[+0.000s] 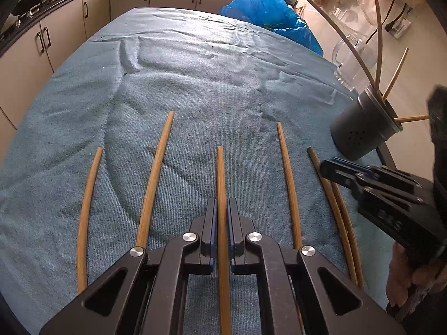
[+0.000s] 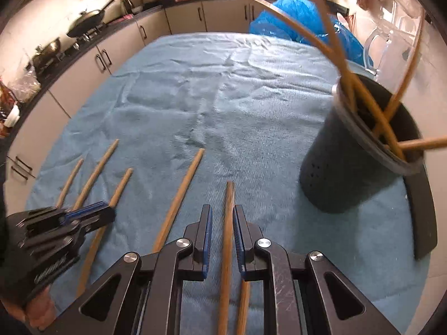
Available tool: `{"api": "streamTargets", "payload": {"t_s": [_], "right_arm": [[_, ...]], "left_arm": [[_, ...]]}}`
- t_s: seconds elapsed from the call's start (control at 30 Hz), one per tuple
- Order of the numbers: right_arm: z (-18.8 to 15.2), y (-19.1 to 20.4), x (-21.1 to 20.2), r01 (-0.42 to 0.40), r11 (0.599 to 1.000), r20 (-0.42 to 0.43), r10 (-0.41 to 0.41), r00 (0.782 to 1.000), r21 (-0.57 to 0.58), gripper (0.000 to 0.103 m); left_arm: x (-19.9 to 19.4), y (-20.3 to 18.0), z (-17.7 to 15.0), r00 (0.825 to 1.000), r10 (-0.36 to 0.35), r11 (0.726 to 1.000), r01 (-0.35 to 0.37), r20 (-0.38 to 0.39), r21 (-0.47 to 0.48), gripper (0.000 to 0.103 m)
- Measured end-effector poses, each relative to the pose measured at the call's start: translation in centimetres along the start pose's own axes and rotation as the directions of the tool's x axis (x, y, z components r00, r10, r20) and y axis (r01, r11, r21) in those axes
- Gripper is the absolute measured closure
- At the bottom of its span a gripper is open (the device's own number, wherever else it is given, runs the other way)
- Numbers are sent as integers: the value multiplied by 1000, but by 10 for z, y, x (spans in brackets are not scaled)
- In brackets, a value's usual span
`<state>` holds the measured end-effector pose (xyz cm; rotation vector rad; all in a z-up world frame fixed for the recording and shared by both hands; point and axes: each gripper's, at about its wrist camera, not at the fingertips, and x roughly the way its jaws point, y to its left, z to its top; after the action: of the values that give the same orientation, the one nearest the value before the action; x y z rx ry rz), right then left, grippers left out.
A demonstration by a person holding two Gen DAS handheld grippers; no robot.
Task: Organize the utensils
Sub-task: 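Close the left gripper on a chopstick while the right gripper grasps chopsticks, then lift both held chopsticks upright and carry them over the black cup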
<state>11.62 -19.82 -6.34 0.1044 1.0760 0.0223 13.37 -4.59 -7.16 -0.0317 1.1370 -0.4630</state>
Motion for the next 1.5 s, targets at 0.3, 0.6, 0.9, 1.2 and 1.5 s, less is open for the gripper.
{"api": "streamTargets", "payload": {"t_s": [0.3, 0.6, 0.9, 1.2, 1.5], "right_arm": [[11, 3, 24, 43, 999, -62, -45, 997, -25, 95], [2, 1, -66, -54, 999, 231, 52, 972, 4, 95], [-39, 5, -184, -103, 995, 599, 86, 796, -6, 95], [-55, -1, -197, -143, 989, 619, 97, 779, 26, 95], [-60, -4, -208, -149, 988, 638, 95, 764, 32, 95]], "left_arm": [[10, -6, 18, 999, 39, 999, -38, -12, 22, 97], [-63, -13, 23, 983, -8, 1000, 3, 185, 23, 97], [-145, -33, 17, 924, -34, 998, 14, 381, 55, 97], [-164, -39, 10, 913, -39, 997, 9, 407, 76, 97], [-168, -42, 4, 912, -26, 997, -6, 409, 75, 97]]}}
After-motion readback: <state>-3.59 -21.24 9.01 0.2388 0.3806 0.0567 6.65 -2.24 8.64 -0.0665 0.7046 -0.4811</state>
